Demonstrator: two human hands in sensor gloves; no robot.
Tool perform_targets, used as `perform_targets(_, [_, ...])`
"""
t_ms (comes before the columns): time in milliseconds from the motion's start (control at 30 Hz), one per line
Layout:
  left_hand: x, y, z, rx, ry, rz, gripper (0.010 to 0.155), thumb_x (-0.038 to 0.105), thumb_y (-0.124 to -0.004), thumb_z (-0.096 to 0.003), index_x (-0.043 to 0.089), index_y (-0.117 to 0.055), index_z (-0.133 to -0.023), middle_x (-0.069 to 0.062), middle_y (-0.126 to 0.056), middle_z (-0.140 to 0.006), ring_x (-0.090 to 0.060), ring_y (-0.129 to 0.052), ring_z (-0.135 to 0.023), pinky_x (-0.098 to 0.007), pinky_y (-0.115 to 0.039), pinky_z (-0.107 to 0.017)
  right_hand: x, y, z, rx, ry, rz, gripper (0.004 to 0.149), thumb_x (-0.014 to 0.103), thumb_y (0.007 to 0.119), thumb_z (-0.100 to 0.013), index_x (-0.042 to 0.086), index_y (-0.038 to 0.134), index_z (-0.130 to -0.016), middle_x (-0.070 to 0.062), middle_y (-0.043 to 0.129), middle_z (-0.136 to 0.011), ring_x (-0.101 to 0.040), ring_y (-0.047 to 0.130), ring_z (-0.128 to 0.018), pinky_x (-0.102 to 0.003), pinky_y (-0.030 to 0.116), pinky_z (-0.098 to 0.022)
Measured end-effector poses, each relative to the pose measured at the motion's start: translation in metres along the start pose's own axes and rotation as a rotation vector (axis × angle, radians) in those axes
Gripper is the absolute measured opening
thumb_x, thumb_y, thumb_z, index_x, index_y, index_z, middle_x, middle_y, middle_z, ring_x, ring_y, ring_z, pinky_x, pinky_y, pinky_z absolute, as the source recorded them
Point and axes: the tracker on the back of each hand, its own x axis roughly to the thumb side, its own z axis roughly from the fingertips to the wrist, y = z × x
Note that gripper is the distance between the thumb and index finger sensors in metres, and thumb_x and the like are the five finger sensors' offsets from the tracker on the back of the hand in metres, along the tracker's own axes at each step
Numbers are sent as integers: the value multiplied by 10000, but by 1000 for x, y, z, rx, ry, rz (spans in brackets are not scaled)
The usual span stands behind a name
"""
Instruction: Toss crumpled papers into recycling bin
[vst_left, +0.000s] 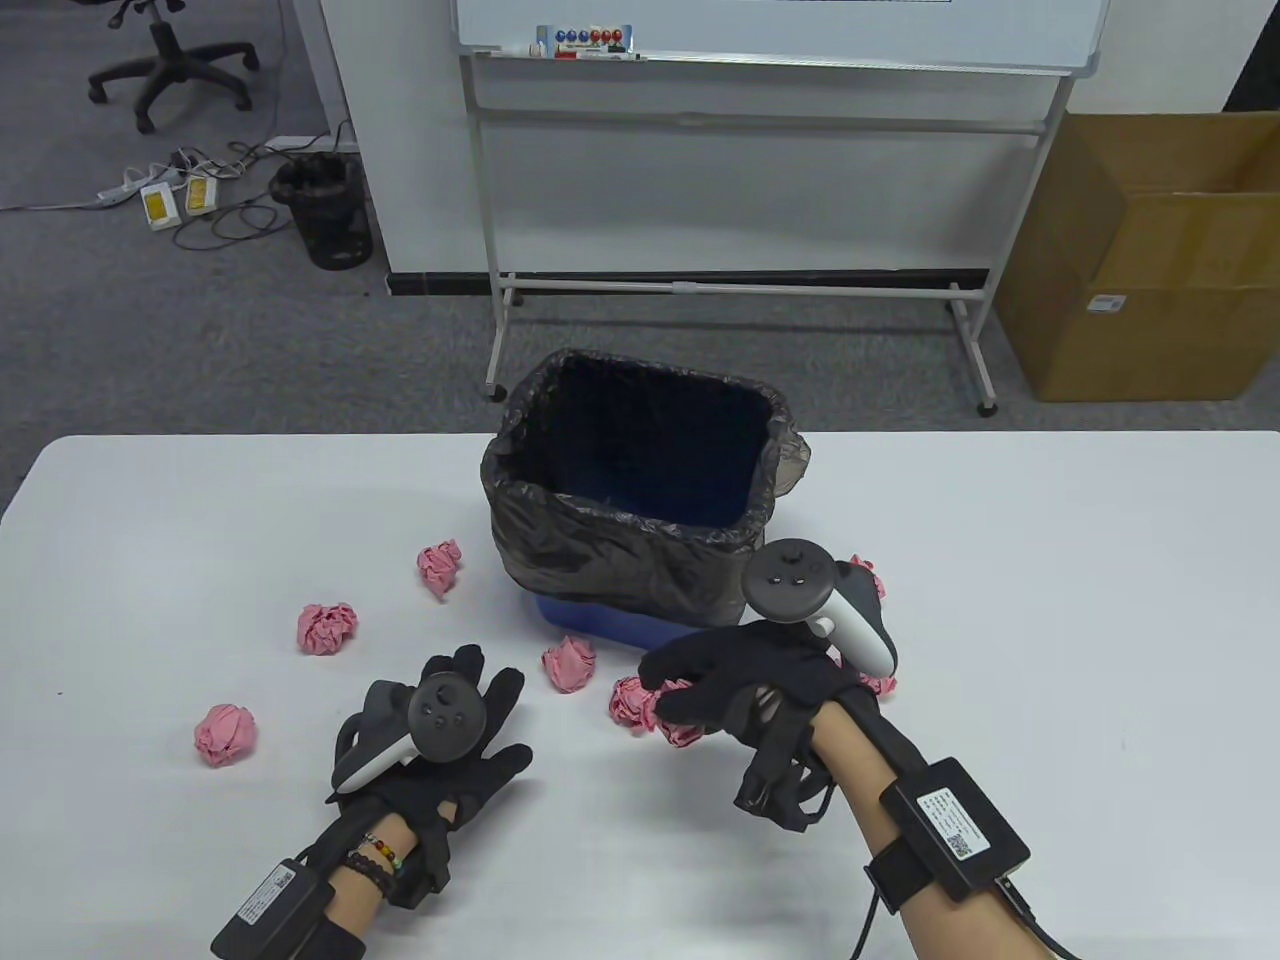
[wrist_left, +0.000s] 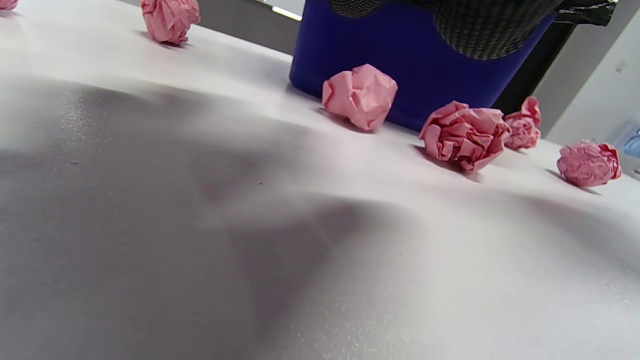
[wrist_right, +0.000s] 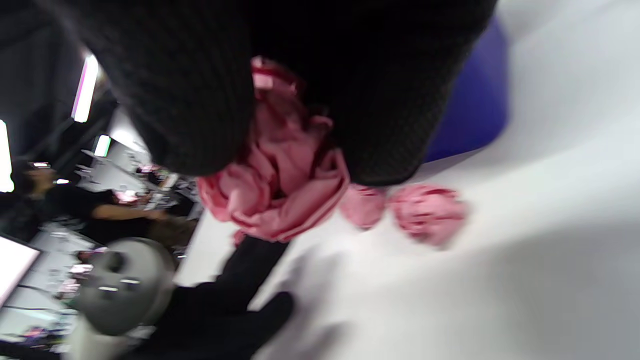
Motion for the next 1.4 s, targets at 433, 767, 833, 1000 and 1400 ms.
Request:
perform_targets(433, [-3, 1, -1, 9, 0, 21, 800, 578, -642, -484, 255, -320, -1142, -201, -85, -1196, -491, -124, -1076, -712, -246, -714, 74, -84, -21, -525, -90, 97, 919, 677, 793, -294, 411, 403, -1082, 56, 374, -1206, -290, 390, -1151, -541, 440, -786])
perform_targets(767, [3, 3, 1, 20, -19, 14, 799, 578, -643, -484, 258, -322, -1142, -197, -84, -1197, -488, -122, -1077, -719, -241, -711, 69, -80, -4, -563, -82, 186, 926, 673, 825, -286, 398, 442, -1084, 30, 402, -1208, -297, 401, -1150, -559, 435, -782])
perform_targets(833, [4, 3, 1, 19, -21, 14, 798, 578, -643, -483, 260, -323, -1142, -193, -83, -1199, -487, -122, -1079, -719, -239, -712, 69, -79, 3, -572, -78, 201, 922, 665, 829, -289, 390, 450, -1083, 18, 418, -1206, -307, 422, -1144, -557, 450, -779])
perform_targets(1000, [4, 3, 1, 24, -22, 13, 797, 578, -643, -483, 260, -327, -1141, -195, -88, -1198, -488, -124, -1078, -720, -241, -711, 58, -78, 23, -619, -27, 292, 916, 646, 841, -295, 364, 471, -1085, 3, 471, -1197, -332, 477, -1129, -553, 496, -768])
perform_targets(1400, [8, 3, 1, 29, -37, 0, 784, 575, -646, -484, 270, -343, -1141, -173, -102, -1206, -488, -130, -1081, -720, -244, -712, -18, -70, 47, -751, 198, 476, 951, 649, 843, -289, 315, 455, -1089, -36, 519, -1177, -359, 567, -1098, -537, 567, -747])
